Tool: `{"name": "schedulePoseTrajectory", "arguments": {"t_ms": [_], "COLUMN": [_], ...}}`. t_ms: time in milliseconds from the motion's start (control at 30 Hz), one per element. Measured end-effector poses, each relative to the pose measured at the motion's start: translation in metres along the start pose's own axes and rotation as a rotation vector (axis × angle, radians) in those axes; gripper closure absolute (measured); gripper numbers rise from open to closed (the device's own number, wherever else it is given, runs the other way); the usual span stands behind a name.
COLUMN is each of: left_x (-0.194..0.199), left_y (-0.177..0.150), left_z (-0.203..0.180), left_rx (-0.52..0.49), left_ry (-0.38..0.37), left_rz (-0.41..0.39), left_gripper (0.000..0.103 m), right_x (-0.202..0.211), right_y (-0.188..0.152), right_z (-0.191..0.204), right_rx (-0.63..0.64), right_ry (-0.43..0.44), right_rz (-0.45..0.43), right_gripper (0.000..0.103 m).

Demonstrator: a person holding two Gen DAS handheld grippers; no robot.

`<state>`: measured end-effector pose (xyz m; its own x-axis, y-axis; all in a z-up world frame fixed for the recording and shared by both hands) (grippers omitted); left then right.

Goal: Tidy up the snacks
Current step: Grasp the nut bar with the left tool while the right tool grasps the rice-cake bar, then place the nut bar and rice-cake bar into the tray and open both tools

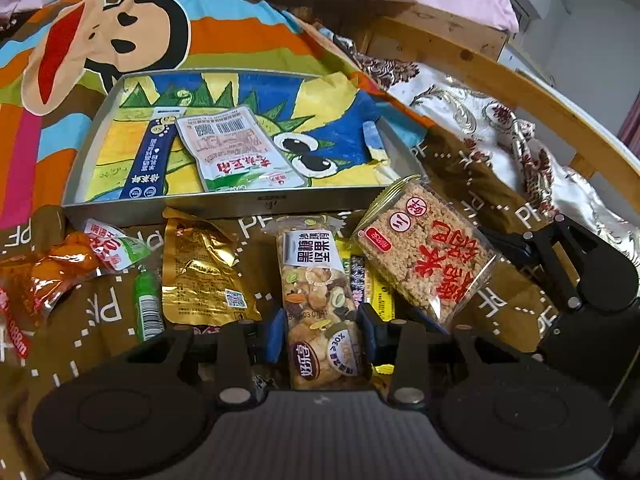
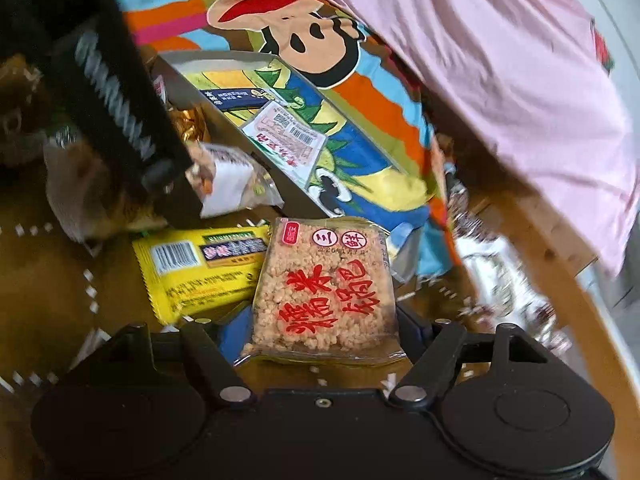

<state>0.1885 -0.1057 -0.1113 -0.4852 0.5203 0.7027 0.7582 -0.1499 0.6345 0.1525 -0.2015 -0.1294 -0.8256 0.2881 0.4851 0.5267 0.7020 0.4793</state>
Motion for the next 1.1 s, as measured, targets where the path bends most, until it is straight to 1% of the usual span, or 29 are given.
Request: {"name": "schedulePoseTrajectory", "arguments": {"t_ms": [133, 233, 367, 500, 667, 833, 900, 967, 1067, 1100], "left_x": [0.011, 0.02, 0.031, 0.037, 0.041, 0.044, 0.041, 0.035, 0.023, 0.018], "left_y": [0.003, 0.008, 0.021, 0.039, 0.065, 0.092, 0.103, 0.112, 0.123, 0.127], "left_z": [0.0, -0.001, 0.0, 0.009, 0.022, 0.037, 0.045, 0.053, 0.068, 0.075], "left_rx": [0.017, 0.031, 0.05, 0.128, 0.145, 0.115, 0.117, 0.137, 0.179, 0.192], "left_ry": [-0.002, -0.013, -0.009, 0.015, 0.058, 0.103, 0.12, 0.13, 0.136, 0.138], "left_rz": [-0.035, -0.077, -0.153, -0.216, -0.33, -0.46, -0.494, -0.505, -0.513, -0.513], "left_gripper": [0.061, 0.061, 0.061, 0.061, 0.061, 0.061, 0.061, 0.061, 0.061, 0.061], "right_x": [0.005, 0.013, 0.024, 0.034, 0.036, 0.033, 0.025, 0.015, -0.005, -0.012], "right_y": [0.0, 0.003, 0.013, 0.028, 0.045, 0.059, 0.065, 0.071, 0.079, 0.082], "right_z": [-0.009, -0.019, -0.029, -0.037, -0.042, -0.045, -0.047, -0.05, -0.057, -0.062], "right_rx": [0.011, 0.011, 0.018, 0.016, 0.03, 0.024, 0.024, 0.005, -0.056, -0.099], "right_ry": [-0.045, -0.095, -0.17, -0.241, -0.321, -0.394, -0.413, -0.419, -0.399, -0.381], "right_rz": [-0.009, -0.034, -0.107, -0.205, -0.288, -0.352, -0.366, -0.368, -0.349, -0.339], "right_gripper": [0.028, 0.028, 0.028, 0.028, 0.028, 0.028, 0.028, 0.028, 0.027, 0.027]}}
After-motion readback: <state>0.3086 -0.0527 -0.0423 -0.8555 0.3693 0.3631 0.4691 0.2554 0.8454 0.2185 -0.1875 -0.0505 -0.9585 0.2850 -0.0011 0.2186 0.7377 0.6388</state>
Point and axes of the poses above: each gripper's, at about its wrist camera, not at the fingertips, and x roughly against the way its jaws point, z to its left, y to its top, the point moved 10 cm from there along -x, roughly the way its jaws point, and after that the axes turned 7 degrees about x, right-handed, at the moved point
